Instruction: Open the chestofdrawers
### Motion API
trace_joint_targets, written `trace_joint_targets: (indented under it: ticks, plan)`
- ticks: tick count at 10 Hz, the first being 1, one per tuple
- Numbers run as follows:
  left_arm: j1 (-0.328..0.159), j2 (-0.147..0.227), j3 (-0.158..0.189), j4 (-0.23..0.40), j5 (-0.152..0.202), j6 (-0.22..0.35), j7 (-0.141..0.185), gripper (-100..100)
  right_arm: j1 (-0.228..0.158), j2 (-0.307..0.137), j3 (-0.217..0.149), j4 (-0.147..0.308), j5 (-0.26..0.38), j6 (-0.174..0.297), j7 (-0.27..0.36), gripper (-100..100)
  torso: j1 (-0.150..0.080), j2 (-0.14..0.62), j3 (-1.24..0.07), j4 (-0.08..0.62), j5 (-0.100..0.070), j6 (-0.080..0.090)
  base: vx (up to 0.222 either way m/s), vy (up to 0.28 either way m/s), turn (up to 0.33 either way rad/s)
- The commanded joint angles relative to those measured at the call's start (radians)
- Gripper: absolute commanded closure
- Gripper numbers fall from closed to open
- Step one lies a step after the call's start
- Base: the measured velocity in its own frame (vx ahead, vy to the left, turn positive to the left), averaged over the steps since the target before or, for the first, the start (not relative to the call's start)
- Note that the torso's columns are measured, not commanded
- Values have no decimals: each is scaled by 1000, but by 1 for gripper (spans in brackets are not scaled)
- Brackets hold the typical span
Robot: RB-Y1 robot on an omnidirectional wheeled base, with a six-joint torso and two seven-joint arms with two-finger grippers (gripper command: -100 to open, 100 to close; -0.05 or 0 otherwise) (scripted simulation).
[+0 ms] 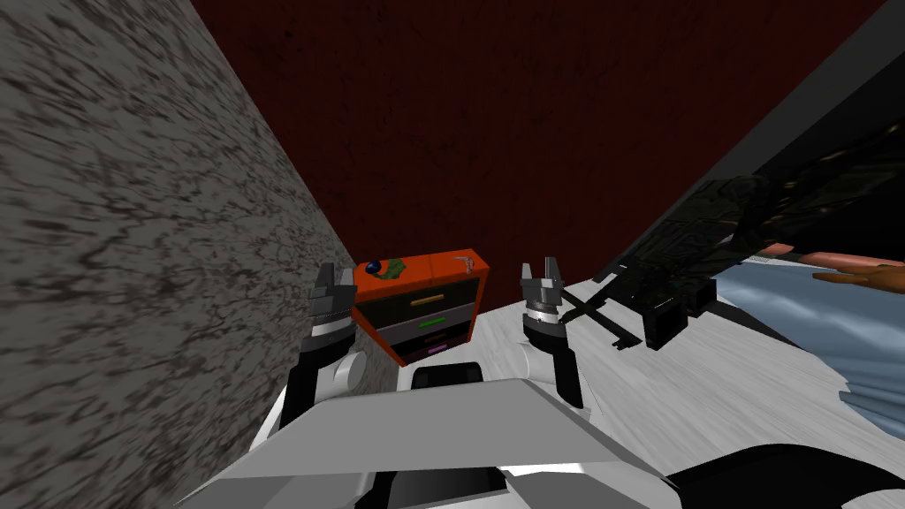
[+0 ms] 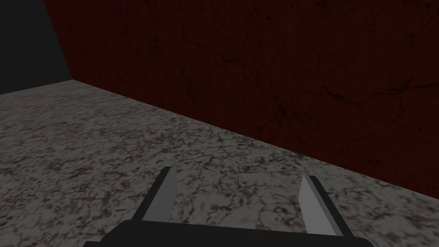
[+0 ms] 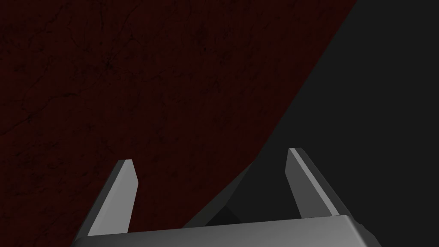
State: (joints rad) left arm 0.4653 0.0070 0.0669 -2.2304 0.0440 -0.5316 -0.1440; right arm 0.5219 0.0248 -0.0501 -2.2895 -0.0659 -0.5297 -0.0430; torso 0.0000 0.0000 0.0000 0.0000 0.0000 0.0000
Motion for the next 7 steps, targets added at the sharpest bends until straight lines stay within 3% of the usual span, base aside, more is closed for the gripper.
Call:
trace_joint_targets:
  ticks: [1, 7]
  plan:
    - [0, 0, 0, 0, 0, 0, 0, 0, 0, 0, 0, 0, 0, 0, 0, 0, 0, 40, -82, 41, 0, 0, 0, 0, 0]
    - [0, 0, 0, 0, 0, 0, 0, 0, 0, 0, 0, 0, 0, 0, 0, 0, 0, 470, -939, 470, 0, 0, 0, 0, 0]
